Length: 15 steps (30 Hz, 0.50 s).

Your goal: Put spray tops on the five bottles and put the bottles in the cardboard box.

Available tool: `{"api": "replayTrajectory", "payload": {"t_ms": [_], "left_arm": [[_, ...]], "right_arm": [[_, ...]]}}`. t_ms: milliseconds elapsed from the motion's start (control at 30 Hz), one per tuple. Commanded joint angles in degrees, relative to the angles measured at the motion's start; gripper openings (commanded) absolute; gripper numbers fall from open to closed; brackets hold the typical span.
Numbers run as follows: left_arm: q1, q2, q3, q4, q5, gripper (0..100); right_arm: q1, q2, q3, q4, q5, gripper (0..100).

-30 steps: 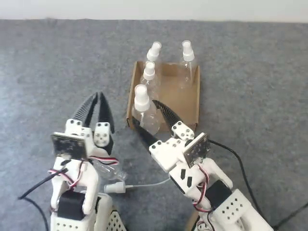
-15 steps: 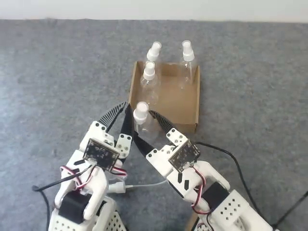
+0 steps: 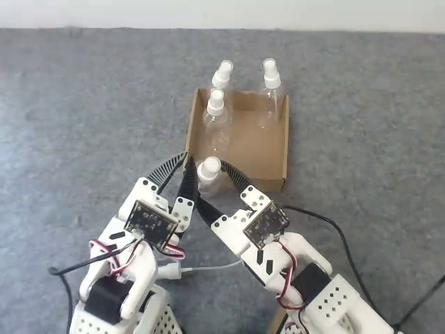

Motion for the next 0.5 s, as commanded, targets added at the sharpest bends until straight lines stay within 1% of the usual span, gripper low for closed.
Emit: {"api": "replayTrajectory", "payload": {"t_ms": [0,100,200,267,333,467], "left_arm": [[0.79,-1.05,-0.31,0.35,-0.35,3],[0.70,-1.05,-1.54,1.41,0.00,2],[0.53,-1.05,-3.38,3.43,3.16,1],[-1.14,-1.05,-3.91,3.87,4.48,1],[-2.99,-1.05,-3.91,3.78,5.36,1],[-7.47,-1.05,-4.00,3.78,7.38,1]], "right_arm": [[1.98,-1.71,-1.67,0.31,0.44,0.7],[2.95,-1.71,-1.76,0.31,0.44,0.7],[3.03,-1.71,-2.73,0.48,0.44,0.7],[3.74,-1.71,-3.96,1.89,-0.70,0.7],[4.97,-1.71,-5.89,4.70,-3.52,0.7],[9.01,-1.71,-9.85,8.22,-7.21,0.7]]}}
